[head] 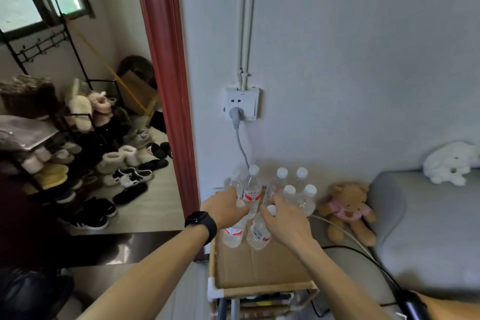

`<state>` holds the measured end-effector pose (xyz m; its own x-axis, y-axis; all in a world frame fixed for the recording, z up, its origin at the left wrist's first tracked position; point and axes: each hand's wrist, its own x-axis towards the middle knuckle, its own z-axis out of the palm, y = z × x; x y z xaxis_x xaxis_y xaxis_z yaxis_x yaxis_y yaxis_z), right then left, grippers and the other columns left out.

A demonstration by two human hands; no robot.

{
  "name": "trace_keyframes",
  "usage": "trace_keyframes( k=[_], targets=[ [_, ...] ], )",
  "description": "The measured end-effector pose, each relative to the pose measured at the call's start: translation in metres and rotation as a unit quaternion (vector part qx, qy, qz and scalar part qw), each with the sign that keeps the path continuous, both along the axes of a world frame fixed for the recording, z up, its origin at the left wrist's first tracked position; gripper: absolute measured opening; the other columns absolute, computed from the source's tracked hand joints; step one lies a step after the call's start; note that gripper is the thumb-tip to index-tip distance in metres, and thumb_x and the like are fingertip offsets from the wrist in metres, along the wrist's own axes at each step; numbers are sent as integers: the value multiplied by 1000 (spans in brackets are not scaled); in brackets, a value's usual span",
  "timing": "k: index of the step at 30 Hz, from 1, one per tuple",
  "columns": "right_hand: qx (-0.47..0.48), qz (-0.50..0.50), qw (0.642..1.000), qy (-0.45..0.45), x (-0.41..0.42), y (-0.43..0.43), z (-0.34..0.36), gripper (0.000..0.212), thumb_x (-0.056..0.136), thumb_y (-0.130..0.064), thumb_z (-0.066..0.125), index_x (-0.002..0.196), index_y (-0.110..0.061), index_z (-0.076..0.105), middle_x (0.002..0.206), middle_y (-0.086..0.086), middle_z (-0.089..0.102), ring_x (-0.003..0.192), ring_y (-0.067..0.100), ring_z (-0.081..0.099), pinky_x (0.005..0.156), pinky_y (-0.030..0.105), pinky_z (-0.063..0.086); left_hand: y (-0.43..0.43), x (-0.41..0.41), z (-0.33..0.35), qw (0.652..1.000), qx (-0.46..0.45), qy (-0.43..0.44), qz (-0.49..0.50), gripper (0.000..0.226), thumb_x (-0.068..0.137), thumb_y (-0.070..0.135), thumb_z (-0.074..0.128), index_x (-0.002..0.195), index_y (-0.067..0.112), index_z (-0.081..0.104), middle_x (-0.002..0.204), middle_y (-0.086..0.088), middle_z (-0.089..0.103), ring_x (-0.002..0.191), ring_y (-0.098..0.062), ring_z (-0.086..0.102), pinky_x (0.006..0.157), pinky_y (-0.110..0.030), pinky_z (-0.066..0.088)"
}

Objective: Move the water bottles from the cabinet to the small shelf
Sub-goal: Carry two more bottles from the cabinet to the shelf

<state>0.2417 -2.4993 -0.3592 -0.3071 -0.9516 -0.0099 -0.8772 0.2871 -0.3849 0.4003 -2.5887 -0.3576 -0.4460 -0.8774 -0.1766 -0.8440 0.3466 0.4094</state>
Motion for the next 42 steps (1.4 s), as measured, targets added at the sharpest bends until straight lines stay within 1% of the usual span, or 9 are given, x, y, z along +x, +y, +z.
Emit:
trace_keyframes(
  k=[5, 11, 14, 17, 20, 25, 33, 38, 42],
  targets=[
    [36, 45, 997, -59, -25, -17, -12, 40, 92, -68, 36, 90, -31, 48, 85, -9, 61, 75, 10, 58, 65, 32, 49, -1, -1, -19, 997, 14, 67, 35, 39, 88, 58, 52, 106, 24, 47, 89, 5, 61, 76, -13, 60, 59, -30, 46],
    [84, 156, 982, -59, -50, -21, -19, 38, 90, -66, 42, 105, -33, 52, 97, -7, 64, 88, 14, 60, 77, 37, 51, 4, 16, -33, 995, 13, 99, 19, 51, 84, 38, 68, 128, 28, 45, 107, 4, 48, 89, -11, 53, 82, -31, 50],
    [102, 184, 977, -32, -51, -22, -21, 46, 90, -62, 46, 126, -34, 49, 123, 2, 60, 110, 24, 58, 91, 42, 49, 4, 18, -37, 994, 33, 103, 33, 57, 81, 37, 71, 131, 31, 44, 117, 2, 47, 96, -17, 57, 88, -35, 51],
    [117, 192, 973, -45, -48, -23, -25, 66, 89, -57, 53, 147, -33, 31, 143, 4, 47, 128, 28, 47, 100, 45, 43, 8, 15, -45, 990, 68, 116, 45, 72, 75, 36, 74, 137, 34, 38, 123, 1, 51, 109, -18, 53, 94, -37, 49],
    [107, 193, 970, -105, -42, -17, -37, 78, 84, -55, 63, 149, -40, 22, 149, -5, 45, 129, 23, 49, 100, 41, 44, 16, 9, -54, 981, 94, 158, 68, 81, 77, 32, 73, 145, 32, 29, 122, 1, 56, 110, -22, 57, 91, -38, 49],
    [51, 137, 963, -225, -31, -4, -57, 75, 85, -47, 69, 145, -40, 24, 146, -11, 46, 128, 14, 50, 103, 36, 43, 29, 1, -66, 974, 73, 180, 120, 84, 85, 33, 68, 149, 31, 15, 131, -1, 57, 108, -30, 61, 82, -37, 48],
    [52, 99, 968, -227, -26, -4, -74, 89, 85, -51, 67, 153, -43, 9, 154, -6, 38, 134, 22, 46, 107, 43, 39, 29, 4, -83, 976, 38, 173, 128, 86, 83, 41, 73, 148, 33, 16, 141, -1, 48, 109, -31, 61, 83, -45, 52],
    [34, 70, 966, -248, -24, -1, -72, 92, 84, -45, 70, 151, -49, 7, 144, -10, 50, 124, 15, 53, 94, 30, 41, 19, 1, -80, 978, 42, 176, 103, 79, 83, 43, 72, 144, 31, 22, 142, 6, 47, 114, -26, 59, 91, -48, 51],
    [14, 58, 972, -228, -21, -7, -72, 82, 76, -46, 77, 142, -45, 29, 133, -14, 57, 117, 10, 56, 93, 34, 48, 19, -6, -84, 979, 18, 180, 98, 75, 85, 38, 72, 142, 29, 24, 138, 5, 50, 107, -24, 62, 81, -41, 54]
  ],
)
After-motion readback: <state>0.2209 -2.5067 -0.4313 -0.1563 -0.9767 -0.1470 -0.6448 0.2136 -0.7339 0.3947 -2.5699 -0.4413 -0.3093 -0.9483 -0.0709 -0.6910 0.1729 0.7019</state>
